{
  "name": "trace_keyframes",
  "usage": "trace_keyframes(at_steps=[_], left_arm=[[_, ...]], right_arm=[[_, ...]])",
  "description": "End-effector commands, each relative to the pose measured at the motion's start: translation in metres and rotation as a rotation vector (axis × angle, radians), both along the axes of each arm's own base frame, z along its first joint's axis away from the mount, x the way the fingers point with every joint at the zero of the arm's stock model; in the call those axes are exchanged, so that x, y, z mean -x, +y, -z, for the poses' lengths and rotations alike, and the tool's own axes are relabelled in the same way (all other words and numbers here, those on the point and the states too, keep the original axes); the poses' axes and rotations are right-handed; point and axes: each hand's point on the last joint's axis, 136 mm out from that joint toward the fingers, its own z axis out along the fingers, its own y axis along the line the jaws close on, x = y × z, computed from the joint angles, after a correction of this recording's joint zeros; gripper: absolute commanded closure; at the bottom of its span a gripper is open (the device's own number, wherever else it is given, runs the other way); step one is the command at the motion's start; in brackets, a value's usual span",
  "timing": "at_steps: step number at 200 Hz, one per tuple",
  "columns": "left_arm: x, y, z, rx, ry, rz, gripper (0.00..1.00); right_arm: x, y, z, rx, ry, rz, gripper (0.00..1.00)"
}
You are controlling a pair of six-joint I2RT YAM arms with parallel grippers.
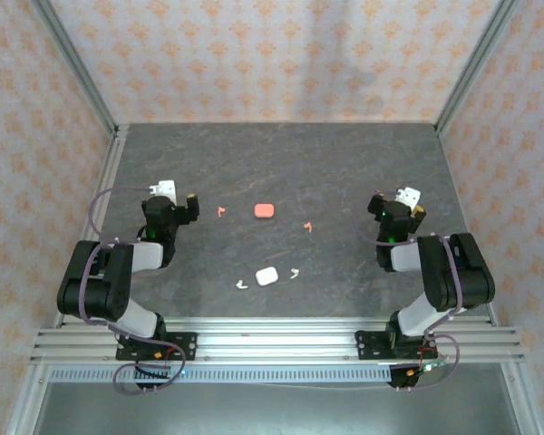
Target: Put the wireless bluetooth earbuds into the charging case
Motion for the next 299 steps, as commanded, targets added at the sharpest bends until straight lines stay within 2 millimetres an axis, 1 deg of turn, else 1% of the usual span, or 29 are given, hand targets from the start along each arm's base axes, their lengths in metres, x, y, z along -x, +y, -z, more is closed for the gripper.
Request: trace_keyframes(at_steps=[1, 256, 270, 281, 299], left_arm=[[0.004, -0.002, -0.001, -0.015, 0.005, 0.011, 0.00], [0.003, -0.002, -0.001, -0.014, 0.004, 0.010, 0.00], [0.004, -0.002, -0.001, -0.015, 0.006, 0.010, 0.00], [0.004, 0.001, -0.004, -0.017, -0.001, -0.008, 0.00], [0.005, 0.011, -0.015, -0.018, 0.014, -0.074, 0.00]], right_arm=[[0.003, 0.000, -0.001, 0.006, 0.006, -0.013, 0.01], [0.003, 0.000, -0.001, 0.007, 0.006, -0.012, 0.01], [0.006, -0.005, -0.004, 0.007, -0.008, 0.023, 0.01], [0.009, -0.008, -0.005, 0.004, -0.017, 0.038, 0.01], [0.011, 0.001, -0.010, 0.025, -0.036, -0.005, 0.00]])
